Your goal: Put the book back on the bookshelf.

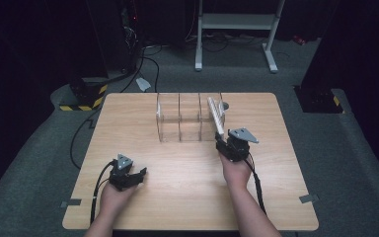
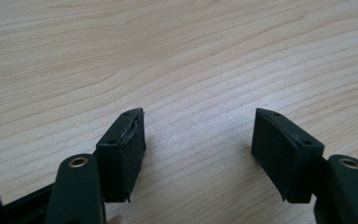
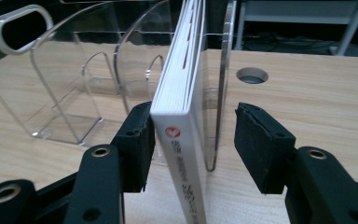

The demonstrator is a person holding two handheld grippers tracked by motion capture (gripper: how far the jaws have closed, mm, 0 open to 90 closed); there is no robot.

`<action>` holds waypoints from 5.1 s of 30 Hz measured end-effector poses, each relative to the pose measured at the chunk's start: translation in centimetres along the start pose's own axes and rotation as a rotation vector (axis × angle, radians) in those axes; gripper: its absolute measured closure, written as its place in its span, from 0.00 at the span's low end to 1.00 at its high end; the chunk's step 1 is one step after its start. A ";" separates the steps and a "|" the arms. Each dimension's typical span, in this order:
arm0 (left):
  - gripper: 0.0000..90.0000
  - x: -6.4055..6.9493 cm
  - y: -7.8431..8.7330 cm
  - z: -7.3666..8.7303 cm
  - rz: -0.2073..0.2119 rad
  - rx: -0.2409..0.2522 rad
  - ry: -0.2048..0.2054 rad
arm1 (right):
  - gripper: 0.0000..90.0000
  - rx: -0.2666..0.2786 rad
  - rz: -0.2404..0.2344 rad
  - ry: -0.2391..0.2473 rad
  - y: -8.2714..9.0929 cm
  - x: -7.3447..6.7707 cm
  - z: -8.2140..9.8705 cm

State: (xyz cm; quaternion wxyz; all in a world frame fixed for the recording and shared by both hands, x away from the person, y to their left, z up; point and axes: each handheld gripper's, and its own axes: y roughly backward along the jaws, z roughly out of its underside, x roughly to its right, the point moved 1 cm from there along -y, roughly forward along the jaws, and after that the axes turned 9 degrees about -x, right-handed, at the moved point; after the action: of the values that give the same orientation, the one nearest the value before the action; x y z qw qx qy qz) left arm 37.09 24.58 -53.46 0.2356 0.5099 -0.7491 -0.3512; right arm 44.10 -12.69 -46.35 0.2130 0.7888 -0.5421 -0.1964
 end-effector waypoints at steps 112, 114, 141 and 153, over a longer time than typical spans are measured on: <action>0.40 0.1 0.0 0.0 0.007 0.001 -0.011 | 0.77 0.020 -0.094 -0.099 0.2 0.1 0.5; 0.40 0.1 0.0 0.0 0.006 0.001 -0.013 | 0.78 0.021 -0.086 -0.091 0.1 0.0 0.4; 0.40 0.1 0.0 0.0 0.006 0.001 -0.014 | 0.79 0.037 -0.016 -0.073 -0.4 -0.7 -0.1; 0.40 0.1 0.0 0.0 0.007 0.001 -0.014 | 0.77 0.042 -0.013 -0.065 -0.6 -1.0 -0.5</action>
State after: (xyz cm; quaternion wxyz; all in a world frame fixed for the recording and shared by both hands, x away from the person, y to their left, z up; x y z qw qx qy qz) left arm 37.01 24.55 -53.45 0.2312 0.5051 -0.7526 -0.3536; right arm 44.51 -11.51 -46.14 0.1774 0.7899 -0.5476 -0.2117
